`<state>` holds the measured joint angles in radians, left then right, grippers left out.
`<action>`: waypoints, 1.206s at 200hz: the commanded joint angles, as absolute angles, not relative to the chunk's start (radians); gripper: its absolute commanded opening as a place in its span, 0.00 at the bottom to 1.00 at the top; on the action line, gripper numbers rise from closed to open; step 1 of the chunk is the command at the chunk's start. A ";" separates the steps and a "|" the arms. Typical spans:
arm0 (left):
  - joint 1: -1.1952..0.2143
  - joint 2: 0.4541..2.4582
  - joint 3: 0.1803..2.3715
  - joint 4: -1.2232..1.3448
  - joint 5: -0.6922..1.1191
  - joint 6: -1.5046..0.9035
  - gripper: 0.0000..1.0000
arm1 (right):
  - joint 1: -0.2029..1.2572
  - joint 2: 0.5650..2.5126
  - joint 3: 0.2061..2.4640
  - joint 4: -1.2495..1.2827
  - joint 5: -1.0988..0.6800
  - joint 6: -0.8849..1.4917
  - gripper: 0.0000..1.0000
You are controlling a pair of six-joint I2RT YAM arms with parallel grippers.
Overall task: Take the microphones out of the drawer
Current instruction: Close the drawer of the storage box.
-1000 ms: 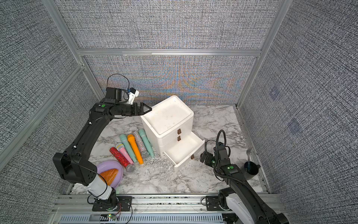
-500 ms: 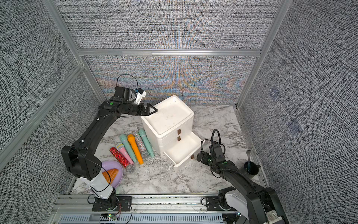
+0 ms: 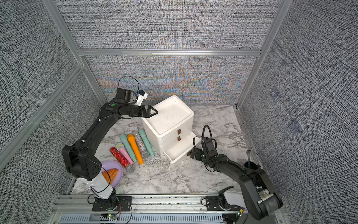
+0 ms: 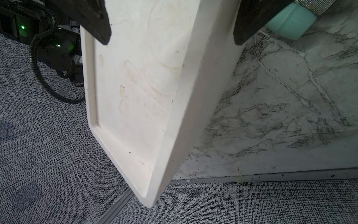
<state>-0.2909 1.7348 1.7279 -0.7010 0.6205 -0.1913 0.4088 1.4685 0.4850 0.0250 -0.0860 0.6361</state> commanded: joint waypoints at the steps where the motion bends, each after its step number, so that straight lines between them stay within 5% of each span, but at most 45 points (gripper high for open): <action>1: -0.292 1.727 1.727 -0.698 0.652 -0.190 1.00 | 0.431 1.518 0.504 0.122 -0.078 0.672 0.98; 90: -0.295 1.719 1.694 -0.674 0.678 -0.205 1.00 | 0.493 1.714 0.620 0.249 -0.087 0.727 0.98; 241: -0.298 1.713 1.689 -0.677 0.689 -0.203 1.00 | 0.540 1.766 0.617 0.386 -0.075 0.827 0.98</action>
